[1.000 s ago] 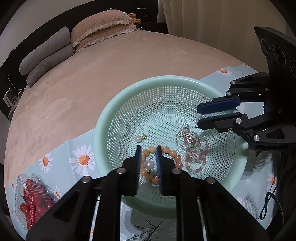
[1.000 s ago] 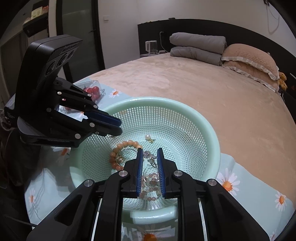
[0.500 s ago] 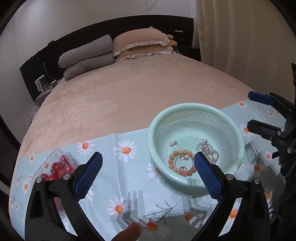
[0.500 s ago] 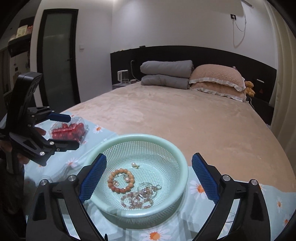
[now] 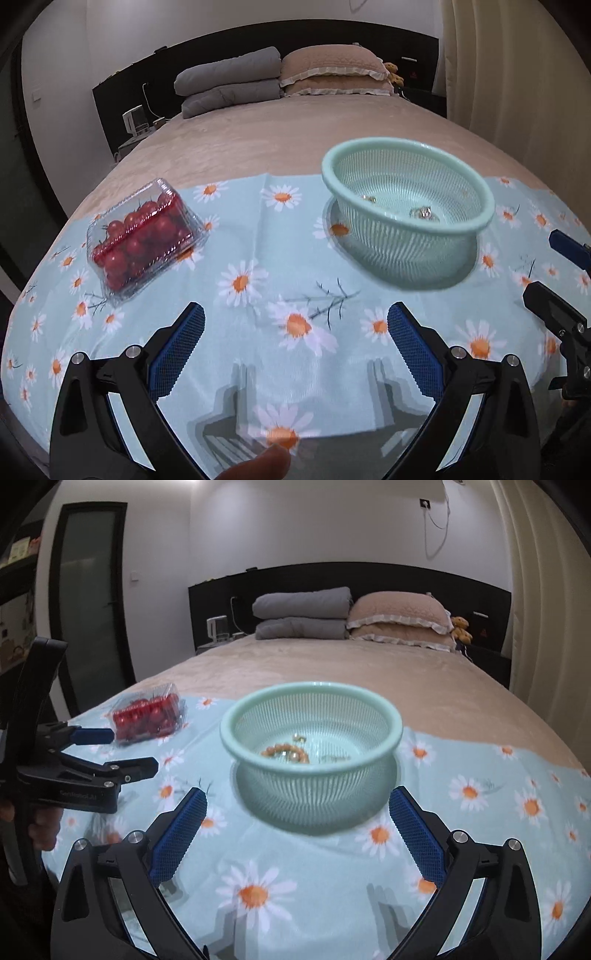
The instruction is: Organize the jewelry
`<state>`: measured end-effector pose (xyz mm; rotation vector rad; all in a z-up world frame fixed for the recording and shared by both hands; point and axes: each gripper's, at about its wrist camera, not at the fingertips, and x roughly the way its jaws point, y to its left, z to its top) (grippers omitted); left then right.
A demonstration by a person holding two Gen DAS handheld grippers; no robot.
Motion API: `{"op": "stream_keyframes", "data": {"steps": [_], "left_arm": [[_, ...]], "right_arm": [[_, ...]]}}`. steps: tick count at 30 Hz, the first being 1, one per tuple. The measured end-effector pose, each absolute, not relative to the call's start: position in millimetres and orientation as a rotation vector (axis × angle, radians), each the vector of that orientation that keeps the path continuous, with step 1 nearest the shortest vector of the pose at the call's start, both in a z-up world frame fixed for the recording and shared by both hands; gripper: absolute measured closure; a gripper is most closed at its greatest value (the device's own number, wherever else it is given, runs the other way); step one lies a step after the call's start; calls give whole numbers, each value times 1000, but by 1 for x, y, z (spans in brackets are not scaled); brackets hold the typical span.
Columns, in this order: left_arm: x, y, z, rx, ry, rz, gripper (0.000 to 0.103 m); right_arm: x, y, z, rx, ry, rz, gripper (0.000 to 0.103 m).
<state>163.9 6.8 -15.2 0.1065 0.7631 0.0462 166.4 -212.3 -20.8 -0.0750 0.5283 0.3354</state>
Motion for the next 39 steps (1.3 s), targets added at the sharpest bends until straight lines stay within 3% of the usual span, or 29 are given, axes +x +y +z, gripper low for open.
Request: {"op": "stream_keyframes", "data": {"steps": [7,13,23,39], "left_arm": [[89,-8,-12,124,725,43,6],[40,0,34,114,597,86,6],[-15,-4,49,103,598,70,6],[-30,0,52,67,624,75,6]], "right_arm": [[107,-216,-24,-24,588,183,8],[44,-219,11,-38,508,135,8],[-9,-219,38,-1,432,32,8],[-24,-212,50,-29,417,19,8]]}}
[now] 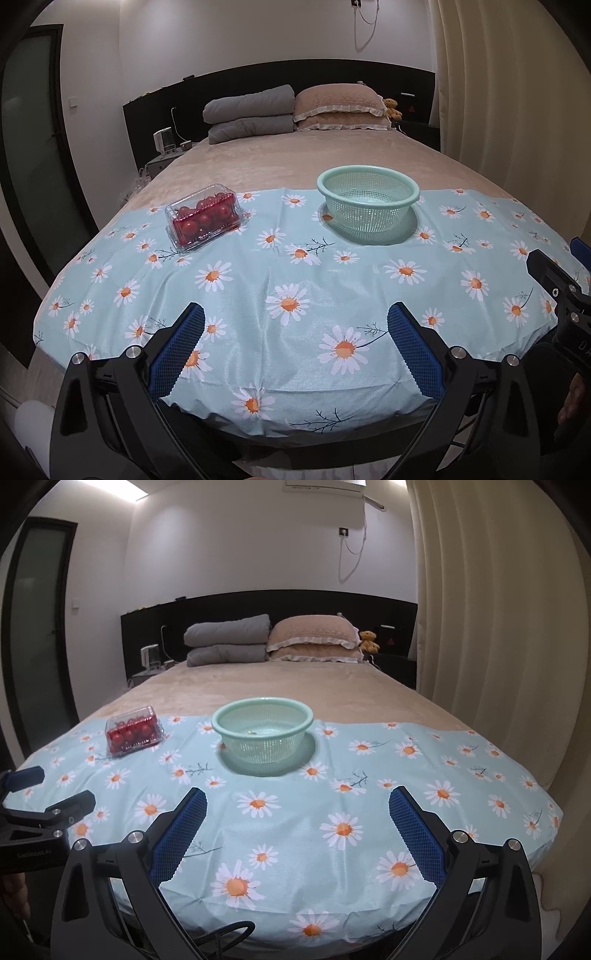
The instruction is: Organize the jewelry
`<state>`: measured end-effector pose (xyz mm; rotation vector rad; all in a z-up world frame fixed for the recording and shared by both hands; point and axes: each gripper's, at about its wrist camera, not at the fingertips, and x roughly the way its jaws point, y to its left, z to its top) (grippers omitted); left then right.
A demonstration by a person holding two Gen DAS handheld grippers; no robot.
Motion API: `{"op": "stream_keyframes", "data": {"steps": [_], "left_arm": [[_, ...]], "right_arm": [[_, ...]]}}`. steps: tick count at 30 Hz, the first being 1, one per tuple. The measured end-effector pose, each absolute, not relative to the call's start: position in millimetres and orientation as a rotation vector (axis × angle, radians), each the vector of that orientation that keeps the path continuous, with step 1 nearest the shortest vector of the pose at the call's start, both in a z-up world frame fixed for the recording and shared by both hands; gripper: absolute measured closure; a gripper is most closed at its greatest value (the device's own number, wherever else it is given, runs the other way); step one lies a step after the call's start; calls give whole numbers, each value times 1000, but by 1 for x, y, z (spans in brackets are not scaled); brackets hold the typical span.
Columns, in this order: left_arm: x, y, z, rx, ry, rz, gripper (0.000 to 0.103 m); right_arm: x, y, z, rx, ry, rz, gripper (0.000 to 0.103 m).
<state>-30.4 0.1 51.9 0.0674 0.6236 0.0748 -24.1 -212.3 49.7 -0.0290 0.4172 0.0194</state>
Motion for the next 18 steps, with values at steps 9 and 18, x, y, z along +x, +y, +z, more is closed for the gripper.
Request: {"op": "stream_keyframes", "data": {"steps": [9,18], "left_arm": [[-33,6,48,41,646,92,6],[-31,4,46,45,659,87,6]], "right_arm": [[-24,-209,48,-26,445,42,8],[-25,-207,45,-26,460,60,8]]}}
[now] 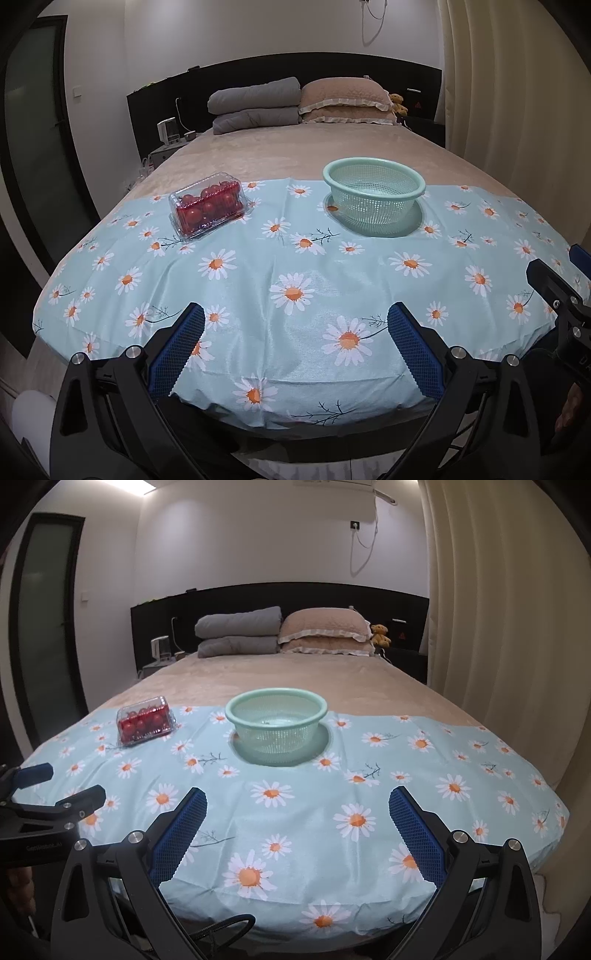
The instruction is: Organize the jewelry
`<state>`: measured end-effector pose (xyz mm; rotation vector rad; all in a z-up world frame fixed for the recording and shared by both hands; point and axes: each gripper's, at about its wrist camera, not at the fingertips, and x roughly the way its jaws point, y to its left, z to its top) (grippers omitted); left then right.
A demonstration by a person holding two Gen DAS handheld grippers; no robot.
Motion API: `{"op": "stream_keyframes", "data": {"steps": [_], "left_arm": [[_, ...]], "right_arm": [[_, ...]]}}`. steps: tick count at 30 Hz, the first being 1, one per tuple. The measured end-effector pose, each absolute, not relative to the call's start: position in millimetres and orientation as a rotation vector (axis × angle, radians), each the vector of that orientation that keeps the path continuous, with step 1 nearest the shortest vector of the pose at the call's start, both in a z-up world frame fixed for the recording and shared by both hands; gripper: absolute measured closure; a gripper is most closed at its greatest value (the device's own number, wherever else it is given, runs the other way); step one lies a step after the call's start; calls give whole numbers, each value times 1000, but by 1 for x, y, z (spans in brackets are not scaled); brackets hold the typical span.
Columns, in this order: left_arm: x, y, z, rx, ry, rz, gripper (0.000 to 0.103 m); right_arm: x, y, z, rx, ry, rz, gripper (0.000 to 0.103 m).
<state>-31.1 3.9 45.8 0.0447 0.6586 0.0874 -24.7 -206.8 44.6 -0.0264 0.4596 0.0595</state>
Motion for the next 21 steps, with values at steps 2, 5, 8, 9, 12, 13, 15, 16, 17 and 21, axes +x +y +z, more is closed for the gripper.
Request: {"op": "stream_keyframes", "data": {"steps": [2,5,8,9,12,13,15,16,17,21], "left_arm": [[-30,3,45,44,664,83,6],[-31,4,44,42,667,84,6],[-31,4,44,41,667,83,6],[-31,5,44,42,669,81,6],[-31,4,45,42,671,78,6],[-31,4,45,42,671,77,6],[-32,2,45,46,671,74,6],[-32,1,45,48,671,72,6],[-32,1,46,49,671,71,6],[-32,0,46,48,672,70,6]], "right_arm": [[-25,-207,44,-24,463,64,8],[-24,-208,43,-19,472,64,8],[-23,-207,42,-19,474,68,8],[-23,-207,42,-19,474,71,8],[-24,-207,42,-18,474,72,8],[-24,-207,42,-16,475,72,8],[-24,-208,41,-14,477,74,8],[-25,-208,41,-14,478,74,8],[-25,-207,42,-17,478,77,8],[-25,-206,42,-23,480,89,8]]}}
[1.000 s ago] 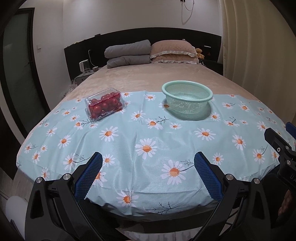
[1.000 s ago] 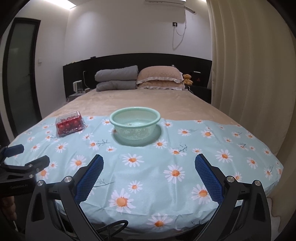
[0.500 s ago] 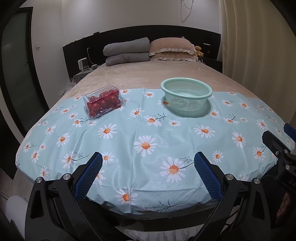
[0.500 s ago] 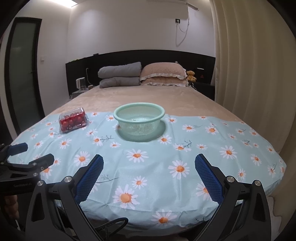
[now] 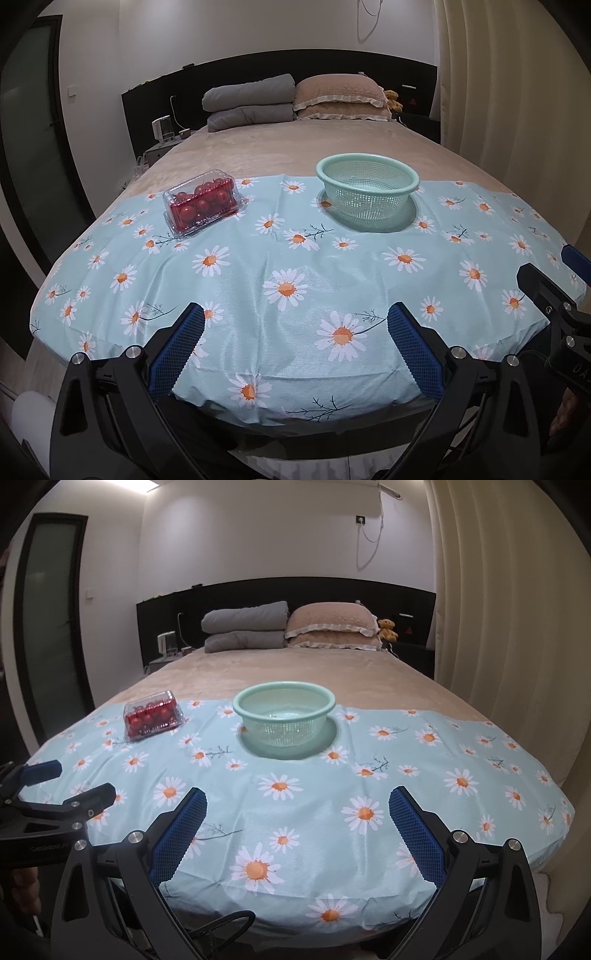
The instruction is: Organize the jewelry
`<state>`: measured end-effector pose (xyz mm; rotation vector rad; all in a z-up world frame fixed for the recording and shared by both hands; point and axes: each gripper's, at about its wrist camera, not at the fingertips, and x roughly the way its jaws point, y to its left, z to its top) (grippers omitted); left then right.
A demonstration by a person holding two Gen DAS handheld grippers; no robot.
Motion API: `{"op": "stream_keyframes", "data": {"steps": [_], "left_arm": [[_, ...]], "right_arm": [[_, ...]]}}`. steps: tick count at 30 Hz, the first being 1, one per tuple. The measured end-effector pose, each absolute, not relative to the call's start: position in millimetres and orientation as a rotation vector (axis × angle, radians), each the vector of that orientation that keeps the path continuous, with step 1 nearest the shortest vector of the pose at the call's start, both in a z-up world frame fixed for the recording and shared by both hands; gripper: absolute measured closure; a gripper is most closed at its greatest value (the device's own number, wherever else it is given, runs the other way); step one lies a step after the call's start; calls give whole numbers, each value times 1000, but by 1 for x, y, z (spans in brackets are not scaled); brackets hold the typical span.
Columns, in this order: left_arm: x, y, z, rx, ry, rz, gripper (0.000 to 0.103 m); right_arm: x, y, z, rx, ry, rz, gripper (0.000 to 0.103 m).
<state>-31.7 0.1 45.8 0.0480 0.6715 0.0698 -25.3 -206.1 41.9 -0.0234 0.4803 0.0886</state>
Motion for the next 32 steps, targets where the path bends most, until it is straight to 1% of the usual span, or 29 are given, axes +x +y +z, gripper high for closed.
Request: {"op": "stream_keyframes", "data": {"steps": [32], "left_arm": [[-34,-5,46,57,669,52,6]], "right_arm": [[-24,-205,34,-11,515,120,8]]}}
